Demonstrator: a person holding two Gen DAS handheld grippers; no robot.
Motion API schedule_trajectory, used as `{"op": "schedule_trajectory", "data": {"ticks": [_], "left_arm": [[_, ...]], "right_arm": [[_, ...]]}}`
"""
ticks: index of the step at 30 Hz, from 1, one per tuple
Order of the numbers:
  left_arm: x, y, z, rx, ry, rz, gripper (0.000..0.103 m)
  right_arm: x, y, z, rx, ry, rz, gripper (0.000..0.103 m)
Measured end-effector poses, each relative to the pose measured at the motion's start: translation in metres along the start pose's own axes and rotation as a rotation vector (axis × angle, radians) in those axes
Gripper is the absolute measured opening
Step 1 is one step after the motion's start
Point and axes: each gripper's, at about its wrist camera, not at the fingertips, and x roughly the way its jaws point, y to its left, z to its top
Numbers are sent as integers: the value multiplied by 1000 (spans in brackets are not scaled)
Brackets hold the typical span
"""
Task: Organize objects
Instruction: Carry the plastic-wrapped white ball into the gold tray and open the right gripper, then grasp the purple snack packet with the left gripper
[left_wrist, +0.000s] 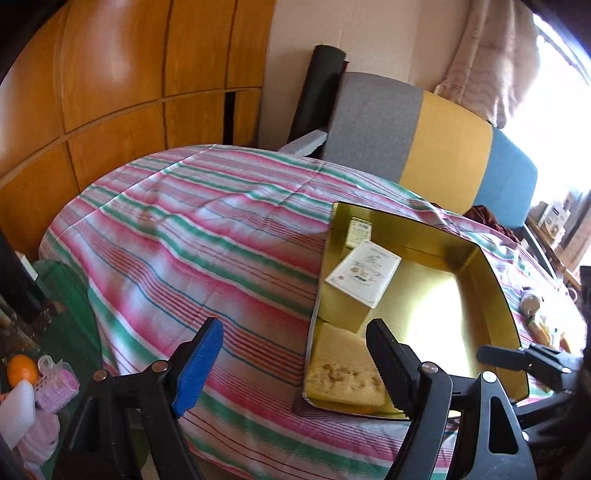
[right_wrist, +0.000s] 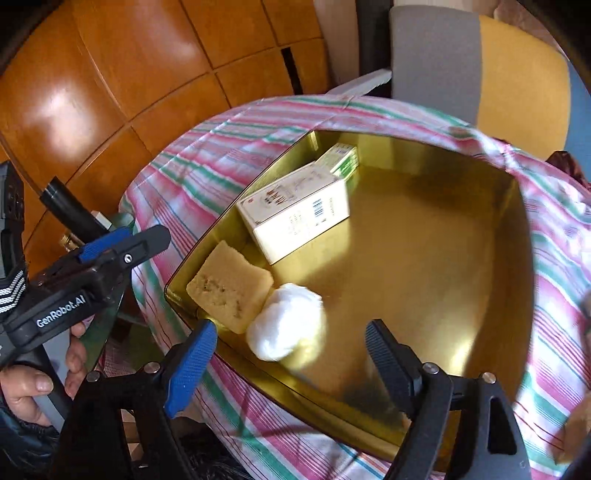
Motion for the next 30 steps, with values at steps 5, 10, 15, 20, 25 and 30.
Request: {"op": "schedule_trajectory", "data": {"ticks": [5, 10, 15, 20, 25, 30], "left_arm": [[0, -18, 2, 46, 1, -24, 80], [-2, -44, 4, 99, 1, -55, 80], [-3, -77, 9, 172, -8, -102, 80], [-4, -117, 12, 251, -13, -160, 80], [-3, -158, 12, 331, -2, -218, 80], [-2, -201, 12, 415, 8, -273, 80]], "right_arm": [[-31, -27, -10, 67, -52, -55, 84], [-63, -68, -26, 162, -84, -132, 84], [-98, -123, -45, 273, -105, -246, 84], [-139, -190, -72, 424, -120, -384, 84], [-181, -264, -102, 639, -135, -503, 84], [-195, -312, -126, 736, -130, -548, 84]]}}
